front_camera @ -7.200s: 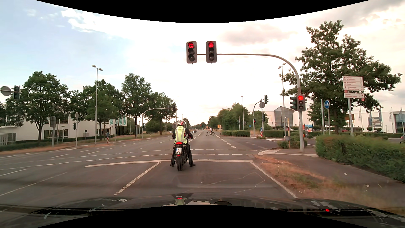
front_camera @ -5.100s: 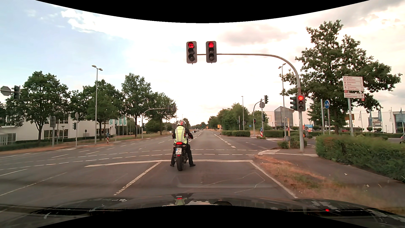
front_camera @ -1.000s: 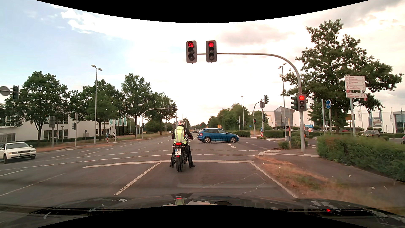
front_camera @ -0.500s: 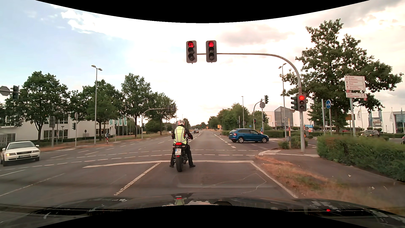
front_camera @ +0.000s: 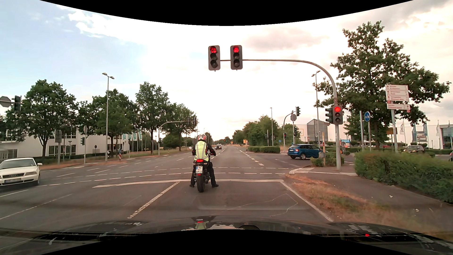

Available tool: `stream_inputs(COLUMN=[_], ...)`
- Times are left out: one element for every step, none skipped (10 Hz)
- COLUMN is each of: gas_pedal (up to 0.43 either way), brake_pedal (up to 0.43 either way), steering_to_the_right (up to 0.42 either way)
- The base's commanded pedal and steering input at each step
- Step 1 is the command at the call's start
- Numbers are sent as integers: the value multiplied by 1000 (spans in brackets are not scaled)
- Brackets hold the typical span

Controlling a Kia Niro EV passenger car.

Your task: Follow the waypoints while adhering to traffic rules and regulations

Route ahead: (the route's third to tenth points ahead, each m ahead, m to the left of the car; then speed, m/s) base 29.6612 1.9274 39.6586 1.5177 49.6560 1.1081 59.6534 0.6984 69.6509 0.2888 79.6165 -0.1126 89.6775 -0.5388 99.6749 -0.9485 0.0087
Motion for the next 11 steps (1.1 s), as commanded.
stream_inputs(gas_pedal=[0,0,0,0,0,0,0,0,0,0,0], brake_pedal=[0,0,0,0,0,0,0,0,0,0,0], steering_to_the_right=[-2,-1,-1,-2,-2,-1,-1,-1,-2,-1,-2])
